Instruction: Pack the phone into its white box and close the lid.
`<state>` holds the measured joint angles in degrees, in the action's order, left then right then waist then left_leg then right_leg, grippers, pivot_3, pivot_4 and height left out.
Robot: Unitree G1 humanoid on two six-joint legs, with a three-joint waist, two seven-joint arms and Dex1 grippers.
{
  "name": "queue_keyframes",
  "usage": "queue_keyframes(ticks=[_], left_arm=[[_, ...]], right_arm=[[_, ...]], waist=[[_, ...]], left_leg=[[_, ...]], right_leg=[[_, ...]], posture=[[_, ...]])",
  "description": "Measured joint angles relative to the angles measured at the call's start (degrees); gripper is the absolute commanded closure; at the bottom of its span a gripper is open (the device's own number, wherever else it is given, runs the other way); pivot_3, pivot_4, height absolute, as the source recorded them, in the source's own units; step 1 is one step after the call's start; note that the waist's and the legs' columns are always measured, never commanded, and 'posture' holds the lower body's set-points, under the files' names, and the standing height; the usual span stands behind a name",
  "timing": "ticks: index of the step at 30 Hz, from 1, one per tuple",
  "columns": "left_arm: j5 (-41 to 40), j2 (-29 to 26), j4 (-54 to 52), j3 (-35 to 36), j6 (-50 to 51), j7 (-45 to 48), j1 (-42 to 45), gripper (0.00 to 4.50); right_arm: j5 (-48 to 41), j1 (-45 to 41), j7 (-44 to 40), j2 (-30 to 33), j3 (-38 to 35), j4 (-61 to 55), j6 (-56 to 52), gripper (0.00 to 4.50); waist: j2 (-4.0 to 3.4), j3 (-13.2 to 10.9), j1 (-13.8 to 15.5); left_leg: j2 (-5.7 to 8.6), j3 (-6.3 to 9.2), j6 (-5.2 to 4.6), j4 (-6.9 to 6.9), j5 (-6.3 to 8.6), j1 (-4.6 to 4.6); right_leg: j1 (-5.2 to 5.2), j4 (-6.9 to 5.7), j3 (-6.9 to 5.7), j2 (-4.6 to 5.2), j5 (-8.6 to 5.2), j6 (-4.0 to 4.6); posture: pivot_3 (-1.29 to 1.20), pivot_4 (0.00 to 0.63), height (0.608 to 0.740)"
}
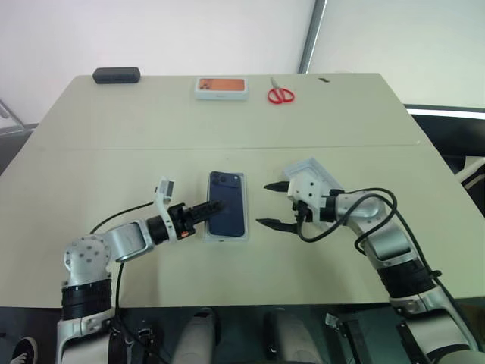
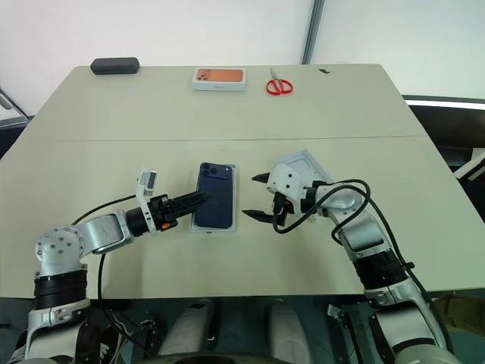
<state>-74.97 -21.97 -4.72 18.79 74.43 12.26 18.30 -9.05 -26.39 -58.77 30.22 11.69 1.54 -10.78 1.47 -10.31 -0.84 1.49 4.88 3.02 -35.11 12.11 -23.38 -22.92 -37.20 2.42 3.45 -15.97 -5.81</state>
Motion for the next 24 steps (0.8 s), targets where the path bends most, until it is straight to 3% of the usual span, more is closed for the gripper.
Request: queue_keyframes(ticks=[16,24], left_arm=[[1.40,-6.25,-0.13,-1.11,-0.73,3.93,0.38,0.63],[1.95,-6.62,-0.37,-1.20,-1.23,4.55,0.36,0.63]], right_arm=[[1.02,-0.92,0.22,-1.26,0.95,1.16,1.13,0.00],[1.18,-1.48,0.21,-1.67,1.15,1.69,1.15,0.00]], waist=[[0.00,-0.01,-0.11],[0.00,-0.01,-0.01]], left_leg=[[-0.01,0.00,0.00,0.02,0.00,-0.01],[0.00,0.00,0.00,0.01,0.00,-0.02]], right_leg=[[-0.03,0.00,0.00,0.00,0.00,0.01],[-0.03,0.01,0.00,0.02,0.00,0.01]], posture=[[0.00,0.150,0.740],[0.00,0.150,0.740]])
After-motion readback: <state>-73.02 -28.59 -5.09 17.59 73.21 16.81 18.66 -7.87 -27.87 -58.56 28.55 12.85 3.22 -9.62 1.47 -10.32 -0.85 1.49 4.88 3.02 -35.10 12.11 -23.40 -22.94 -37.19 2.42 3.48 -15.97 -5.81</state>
